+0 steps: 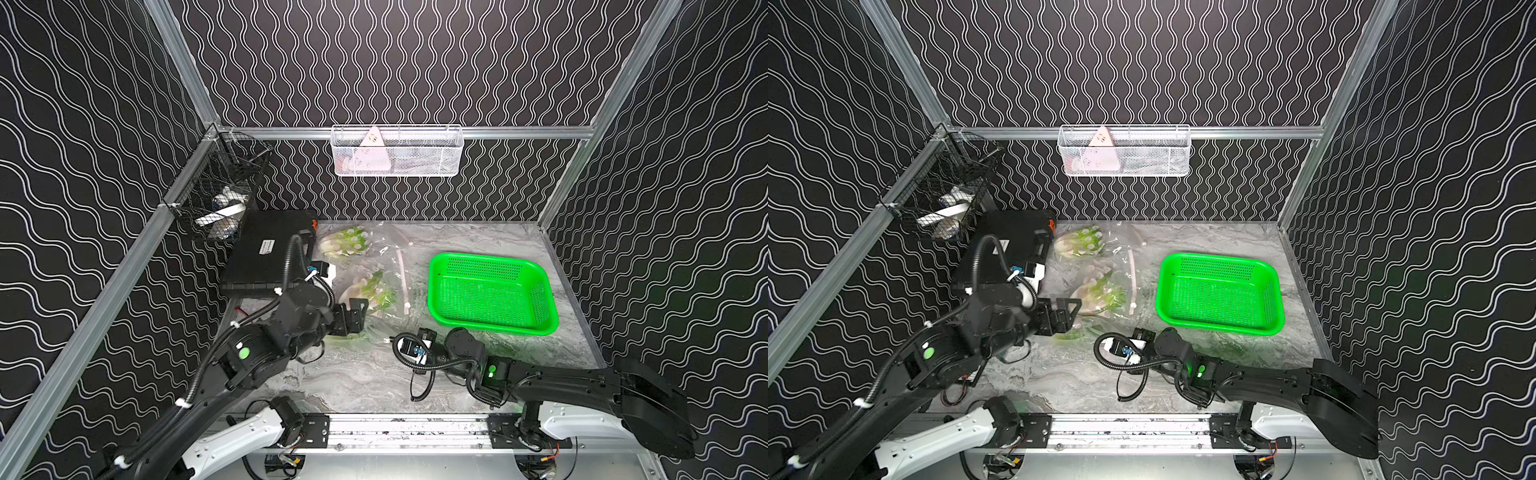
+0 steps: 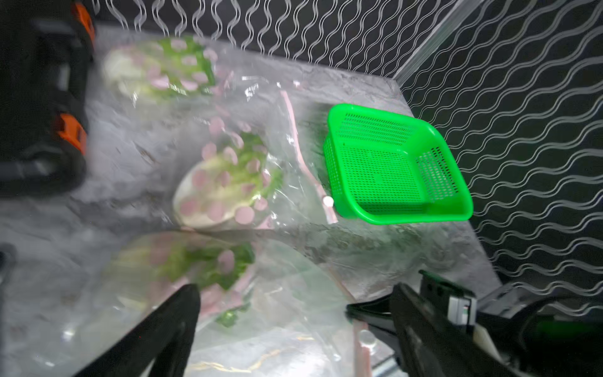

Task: Open the zip-top bag and take out the chinese cabbages
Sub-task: Adjust the zipper food storage bag at the center of the board.

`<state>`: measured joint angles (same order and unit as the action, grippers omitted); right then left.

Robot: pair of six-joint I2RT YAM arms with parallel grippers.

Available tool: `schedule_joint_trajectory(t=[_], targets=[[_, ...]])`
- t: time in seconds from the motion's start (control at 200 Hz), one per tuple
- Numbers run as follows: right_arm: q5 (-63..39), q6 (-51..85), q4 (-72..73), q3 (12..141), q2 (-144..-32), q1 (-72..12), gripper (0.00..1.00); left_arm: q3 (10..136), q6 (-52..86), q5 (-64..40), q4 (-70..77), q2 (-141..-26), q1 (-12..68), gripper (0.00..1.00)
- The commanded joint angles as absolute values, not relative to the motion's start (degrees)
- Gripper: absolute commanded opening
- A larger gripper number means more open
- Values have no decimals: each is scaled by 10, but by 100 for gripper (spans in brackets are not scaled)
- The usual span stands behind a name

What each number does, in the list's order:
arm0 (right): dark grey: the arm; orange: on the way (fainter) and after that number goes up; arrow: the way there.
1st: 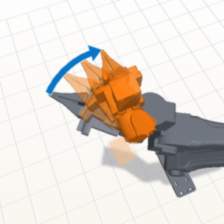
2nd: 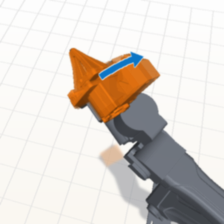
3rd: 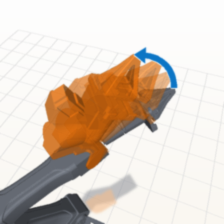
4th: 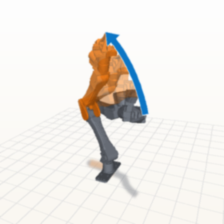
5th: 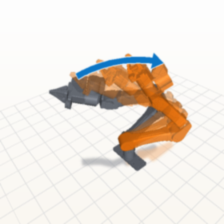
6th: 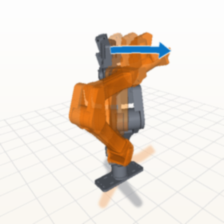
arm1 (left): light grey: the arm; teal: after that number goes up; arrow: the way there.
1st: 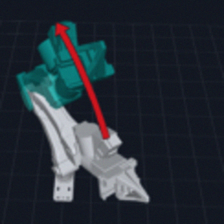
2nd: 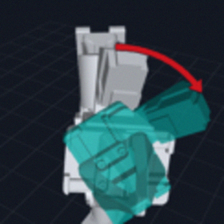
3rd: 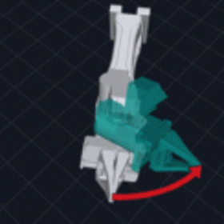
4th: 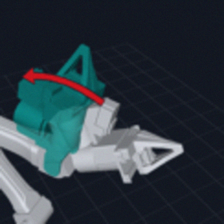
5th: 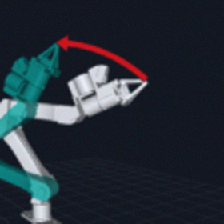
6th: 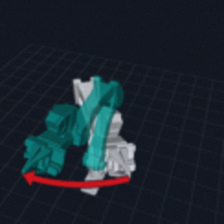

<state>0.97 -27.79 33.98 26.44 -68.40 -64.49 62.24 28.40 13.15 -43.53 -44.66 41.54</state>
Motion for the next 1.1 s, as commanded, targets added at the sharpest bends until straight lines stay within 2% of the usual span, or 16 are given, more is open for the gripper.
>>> schedule_joint_trajectory(t=[0.0, 0.105, 0.195, 0.31, 0.43, 0.48, 0.545, 0.585, 0.786, 0.871, 0.961, 1.096], targets=[[-56, -224, 337, 256, -670, -623, 0, 611, 20, 53, -408, -426, 415, 92], [-118, -172, 342, 252, -653, -584, 0, 632, -89, -7, -461, -449, 415, 89], [-156, -150, 349, 248, -641, -557, 0, 634, -154, -33, -477, -455, 415, 76], [-174, -142, 352, 243, -629, -540, 0, 627, -201, -84, -493, -469, 415, 77], [-186, -147, 333, 250, -621, -533, 0, 621, -236, -158, -503, -491, 415, 70], [-192, -143, 337, 248, -620, -529, 0, 620, -248, -178, -500, -497, 415, 62], [-204, -134, 346, 245, -620, -523, 0, 616, -245, -190, -480, -504, 414, 42], [-211, -128, 350, 243, -619, -521, 0, 616, -245, -196, -471, -510, 416, 35], [-235, -115, 351, 249, -626, -519, 0, 623, -258, -217, -443, -532, 415, 45], [-240, -114, 351, 252, -629, -519, 0, 625, -249, -215, -424, -534, 415, 58], [-242, -113, 351, 257, -634, -519, 0, 624, -246, -213, -414, -537, 415, 61], [-248, -112, 355, 262, -641, -519, 0, 617, -254, -223, -410, -540, 415, 59]])
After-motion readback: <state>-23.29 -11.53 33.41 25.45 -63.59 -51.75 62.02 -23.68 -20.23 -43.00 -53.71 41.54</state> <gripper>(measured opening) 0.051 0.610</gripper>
